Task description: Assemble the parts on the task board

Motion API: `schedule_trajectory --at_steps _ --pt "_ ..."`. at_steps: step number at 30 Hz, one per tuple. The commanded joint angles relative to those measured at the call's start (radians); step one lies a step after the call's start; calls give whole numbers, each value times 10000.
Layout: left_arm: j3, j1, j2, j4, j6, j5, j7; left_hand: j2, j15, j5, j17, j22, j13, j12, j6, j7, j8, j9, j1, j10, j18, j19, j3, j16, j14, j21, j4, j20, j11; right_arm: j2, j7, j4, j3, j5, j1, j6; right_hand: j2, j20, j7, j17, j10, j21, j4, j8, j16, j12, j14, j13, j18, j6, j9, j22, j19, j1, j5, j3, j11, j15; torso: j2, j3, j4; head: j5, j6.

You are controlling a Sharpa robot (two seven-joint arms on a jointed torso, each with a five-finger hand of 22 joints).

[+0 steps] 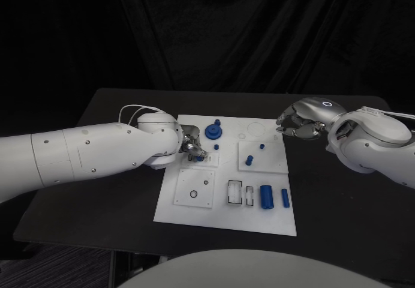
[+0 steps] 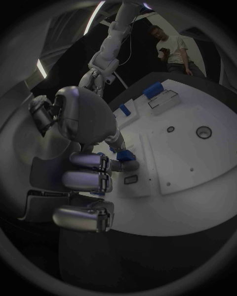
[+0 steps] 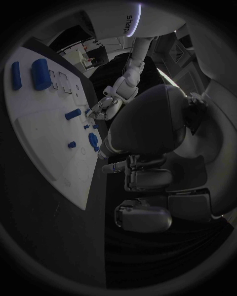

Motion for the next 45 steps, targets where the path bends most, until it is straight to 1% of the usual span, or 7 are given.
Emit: schedule_trajectory --at_steps 1,7,14,23,29,35,45 --pt "-22 -71 29 26 -104 70 92 4 -21 -44 2635 2634 2609 35 -24 2 -35 -12 -100 1039 -139 1071 45 26 1073 40 2 -36 -16 -5 -246 5 6 -26 -25 127 -24 21 38 2635 890 -69 6 -70 29 -57 1038 2476 142 34 -15 1916 -95 95 7 61 49 39 -5 5 8 1 -2" --pt "-22 -84 35 36 -158 70 98 28 -20 -44 2635 2628 2609 35 -18 -1 -45 -7 -101 1039 -137 1065 73 26 1073 33 5 -34 -17 8 -285 -8 6 -26 -26 182 -24 22 39 2635 881 -99 5 -76 29 -66 1038 2467 149 30 -19 1906 -112 100 8 67 49 39 -6 8 6 19 -2" --pt "-22 -89 23 56 -287 70 107 39 -22 10 2635 2629 2609 35 -4 -9 -60 6 -82 1039 -137 1066 130 26 1073 34 -23 -34 -23 3 -330 -13 6 -26 -29 247 -20 23 40 2635 854 -148 1 -86 29 -90 1038 2441 160 25 -26 1890 -139 109 9 79 49 39 -7 -4 4 16 -2" --pt "-22 -91 -6 74 -405 70 126 37 -24 39 2635 2622 2609 35 6 -10 -65 13 -78 1039 -134 1059 151 26 1073 27 -34 -34 -25 -5 -407 -20 6 -26 -35 338 -23 23 42 2635 816 -220 -5 -98 29 -125 1038 2405 177 17 -35 1866 -179 119 8 90 51 39 -2 1 11 18 -2" --pt "-21 -91 -19 53 -423 70 136 33 -25 47 2635 2616 2609 35 10 -9 -66 16 -79 1039 -132 1054 157 26 1073 21 -36 -34 -26 -20 -466 -13 6 -26 -38 409 -22 24 43 2635 797 -268 -10 -103 29 -142 1038 2387 188 17 -39 1850 -206 126 12 98 50 39 0 8 -4 44 -2" --pt "-21 -91 -18 31 -476 70 143 31 -25 51 2635 2609 2609 35 12 -9 -68 18 -81 1039 -129 1047 160 26 1073 13 -36 -35 -26 -36 -513 -24 6 -26 -39 456 -24 24 43 2635 782 -325 -13 -110 29 -157 1038 2372 201 14 -44 1831 -237 131 14 106 51 39 -4 -3 -2 28 -2" --pt "-21 -92 12 4 -518 70 150 9 -27 66 2635 2606 2609 35 -9 -1 -95 19 -92 1039 -128 1044 174 26 1073 10 -41 -35 -23 3 -546 -41 6 -26 -48 499 -27 24 45 2635 761 -370 -14 -114 29 -176 1038 2353 211 14 -48 1816 -262 132 15 109 52 39 -6 10 0 36 -2"
